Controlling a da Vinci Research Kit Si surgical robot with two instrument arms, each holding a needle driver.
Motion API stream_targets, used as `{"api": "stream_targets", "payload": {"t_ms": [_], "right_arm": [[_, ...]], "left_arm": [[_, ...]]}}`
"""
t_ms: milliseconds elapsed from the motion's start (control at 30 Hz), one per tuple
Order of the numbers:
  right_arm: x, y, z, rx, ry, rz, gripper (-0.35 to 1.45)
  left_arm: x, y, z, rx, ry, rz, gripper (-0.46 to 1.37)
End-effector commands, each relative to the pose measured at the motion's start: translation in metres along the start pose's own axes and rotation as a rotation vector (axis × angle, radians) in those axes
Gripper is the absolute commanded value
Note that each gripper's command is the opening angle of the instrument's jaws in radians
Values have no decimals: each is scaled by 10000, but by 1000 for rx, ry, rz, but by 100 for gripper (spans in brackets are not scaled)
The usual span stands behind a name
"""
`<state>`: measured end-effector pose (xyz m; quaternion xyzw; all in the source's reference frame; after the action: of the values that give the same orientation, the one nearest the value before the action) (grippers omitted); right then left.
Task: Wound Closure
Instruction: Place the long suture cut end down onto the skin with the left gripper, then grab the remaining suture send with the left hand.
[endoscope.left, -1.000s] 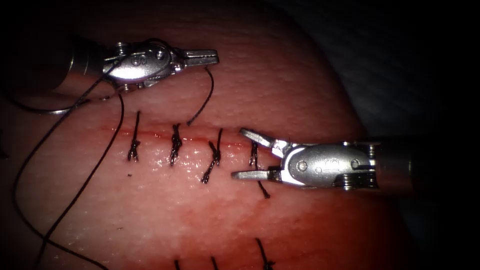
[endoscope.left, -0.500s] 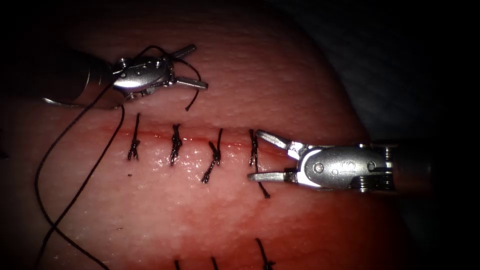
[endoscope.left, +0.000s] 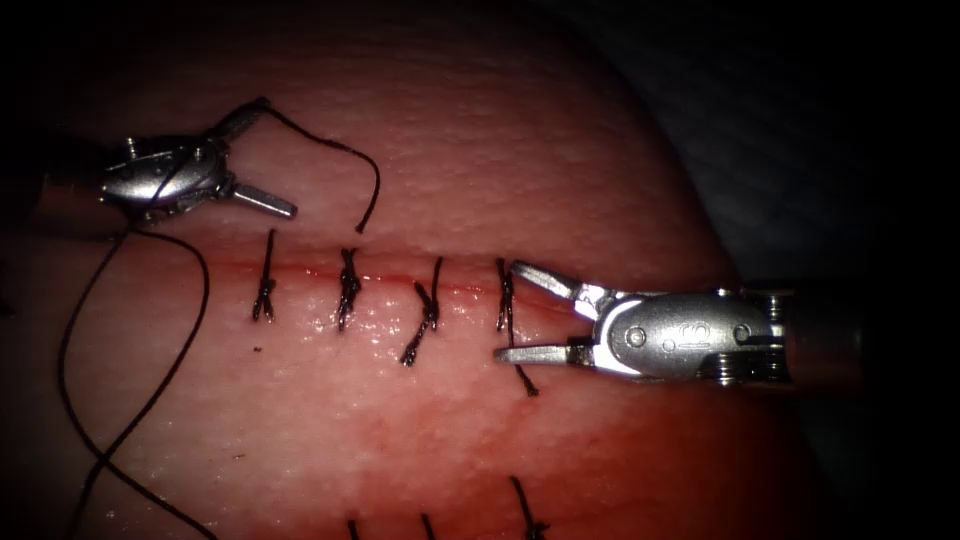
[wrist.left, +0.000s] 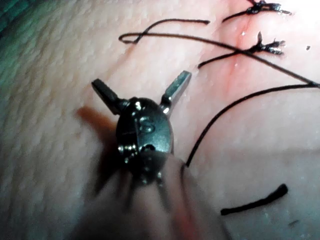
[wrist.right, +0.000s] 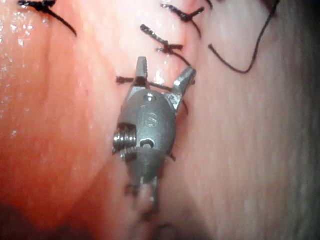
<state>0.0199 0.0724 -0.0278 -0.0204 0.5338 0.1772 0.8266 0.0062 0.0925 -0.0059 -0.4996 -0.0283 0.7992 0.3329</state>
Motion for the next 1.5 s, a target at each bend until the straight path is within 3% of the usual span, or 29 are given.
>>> {"api": "stream_targets", "payload": {"t_ms": [33, 167, 300, 400, 433, 533, 600, 733, 867, 1067, 1233, 1500], "right_arm": [[0, -1, 1, 5, -3, 1, 113], [2, -3, 4, 5, -9, 2, 113], [3, -4, 7, 4, -12, 2, 113], [3, -4, 8, 3, -12, 3, 113], [3, -4, 7, 5, -14, 2, 113], [3, -4, 6, 7, -14, 2, 113], [3, -3, 5, 8, -14, 2, 113], [3, -2, 3, 10, -14, 3, 113], [4, -1, 1, 12, -14, 5, 113], [10, 5, -6, 17, -22, 11, 114], [16, 7, -15, 25, -18, 18, 114], [21, 12, -34, 40, -16, 23, 114]], "left_arm": [[-4, -5, -13, 14, -25, -6, 100], [-13, -17, -52, 2, -59, -14, 92], [-1, -31, -77, 50, -90, -26, 84], [24, -42, -93, 123, -6, 1, 71], [40, -45, -100, 163, 61, -2, 56], [75, -43, -114, 233, 154, 17, 13], [101, -38, -124, 259, 182, 16, 10], [149, -16, -146, 237, 237, 12, 0], [175, 15, -155, 186, 247, 19, 7], [196, 80, -140, 82, 167, 53, 20], [197, 134, -99, 2, 98, 111, 28], [192, 183, -48, -33, 45, 201, 22]]}}
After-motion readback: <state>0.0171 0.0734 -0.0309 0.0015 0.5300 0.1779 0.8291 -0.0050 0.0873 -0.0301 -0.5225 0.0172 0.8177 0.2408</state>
